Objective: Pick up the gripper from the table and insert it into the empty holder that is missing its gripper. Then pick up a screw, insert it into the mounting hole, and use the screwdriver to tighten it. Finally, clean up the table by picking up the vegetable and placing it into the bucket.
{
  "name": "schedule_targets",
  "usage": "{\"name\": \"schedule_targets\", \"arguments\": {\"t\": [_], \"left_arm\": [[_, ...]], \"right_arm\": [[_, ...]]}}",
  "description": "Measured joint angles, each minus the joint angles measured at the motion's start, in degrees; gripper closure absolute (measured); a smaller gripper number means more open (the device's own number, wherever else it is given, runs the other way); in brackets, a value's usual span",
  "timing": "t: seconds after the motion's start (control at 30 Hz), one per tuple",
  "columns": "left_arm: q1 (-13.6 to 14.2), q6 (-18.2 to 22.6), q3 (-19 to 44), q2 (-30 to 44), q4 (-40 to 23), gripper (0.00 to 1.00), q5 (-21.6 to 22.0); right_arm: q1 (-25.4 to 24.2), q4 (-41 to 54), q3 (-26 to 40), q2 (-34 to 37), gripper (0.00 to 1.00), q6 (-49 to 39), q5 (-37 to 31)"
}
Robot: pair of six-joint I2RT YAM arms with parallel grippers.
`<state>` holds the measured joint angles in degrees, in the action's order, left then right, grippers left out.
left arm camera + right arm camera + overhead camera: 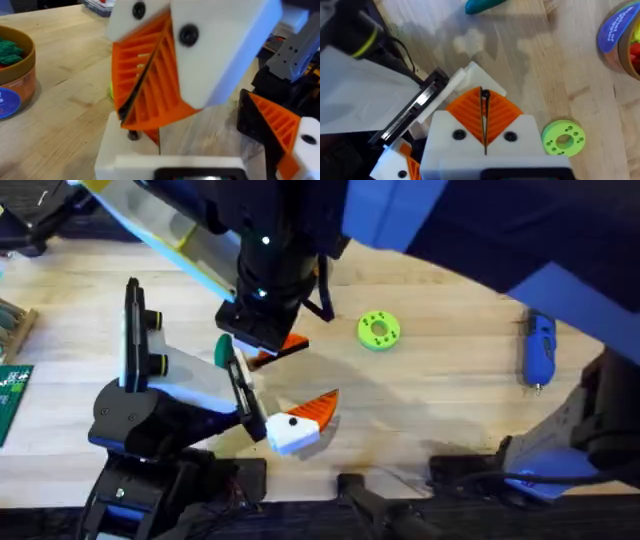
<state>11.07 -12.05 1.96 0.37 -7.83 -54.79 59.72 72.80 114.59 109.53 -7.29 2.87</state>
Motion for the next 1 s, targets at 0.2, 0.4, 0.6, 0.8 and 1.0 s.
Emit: {"name": "schedule_targets", "arguments": {"t": [0.2, 0.4, 0.6, 0.8, 1.0], "left_arm": [[-0.01, -0.01, 0.0, 0.0, -0.01, 0.015, -0.15], [-0.02, 0.22, 0.0, -0.01, 0.04, 0.015, -0.08], [-0.02, 0.28, 0.0, -0.01, 0.04, 0.015, -0.08], [-0.02, 0.28, 0.0, -0.01, 0.04, 0.016, -0.08], [0.0, 0.23, 0.0, -0.01, 0.04, 0.015, -0.14]], "right_arm": [[0.0, -0.01, 0.0, 0.1, 0.994, 0.0, 0.53], [0.0, -0.35, 0.0, 0.17, 0.994, 0.26, 1.06], [0.0, -0.71, 0.0, 0.64, 0.994, 0.48, 1.1], [0.0, -0.71, 0.0, 0.62, 0.994, 0.92, 1.08], [0.0, -0.15, 0.0, 0.62, 0.994, 1.09, 1.08]]}}
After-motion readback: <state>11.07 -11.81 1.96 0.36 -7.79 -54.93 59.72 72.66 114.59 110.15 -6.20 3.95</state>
